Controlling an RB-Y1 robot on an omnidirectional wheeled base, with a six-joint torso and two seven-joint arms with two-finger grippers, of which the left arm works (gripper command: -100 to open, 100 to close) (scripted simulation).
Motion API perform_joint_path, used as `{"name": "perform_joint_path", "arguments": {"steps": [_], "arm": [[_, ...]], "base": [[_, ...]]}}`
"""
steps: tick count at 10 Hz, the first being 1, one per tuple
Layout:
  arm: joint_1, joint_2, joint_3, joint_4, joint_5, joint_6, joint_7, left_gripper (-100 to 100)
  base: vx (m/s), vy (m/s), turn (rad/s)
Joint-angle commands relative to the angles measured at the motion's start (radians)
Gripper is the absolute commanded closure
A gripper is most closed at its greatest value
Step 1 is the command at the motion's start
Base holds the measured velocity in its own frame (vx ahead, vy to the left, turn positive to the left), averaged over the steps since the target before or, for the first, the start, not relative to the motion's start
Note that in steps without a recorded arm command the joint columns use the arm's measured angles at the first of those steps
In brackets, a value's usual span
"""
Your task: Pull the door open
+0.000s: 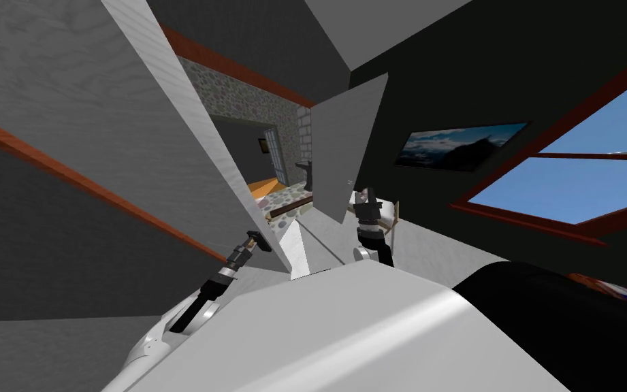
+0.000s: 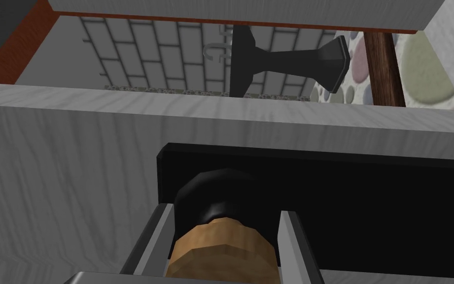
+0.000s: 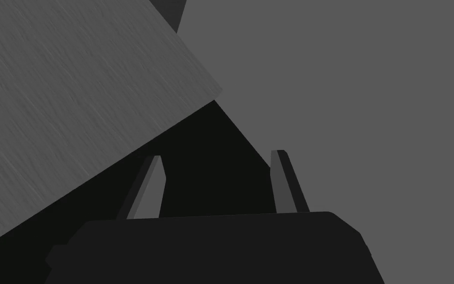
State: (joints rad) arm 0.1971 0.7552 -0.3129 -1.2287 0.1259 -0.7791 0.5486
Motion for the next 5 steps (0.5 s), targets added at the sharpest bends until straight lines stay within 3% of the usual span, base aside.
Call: {"name": "perform_joint_path", "arguments": {"steps": [1,5], "arm": [[0.005,0.012,-0.003,0.011,-0.001,-0.017,0.007,100],[0.005,0.037,-0.013,0.031,-0.004,-0.059,0.025,100]], "base": [[-0.176,0.107,-0.115],[-0.187,0.116,-0.121]]}}
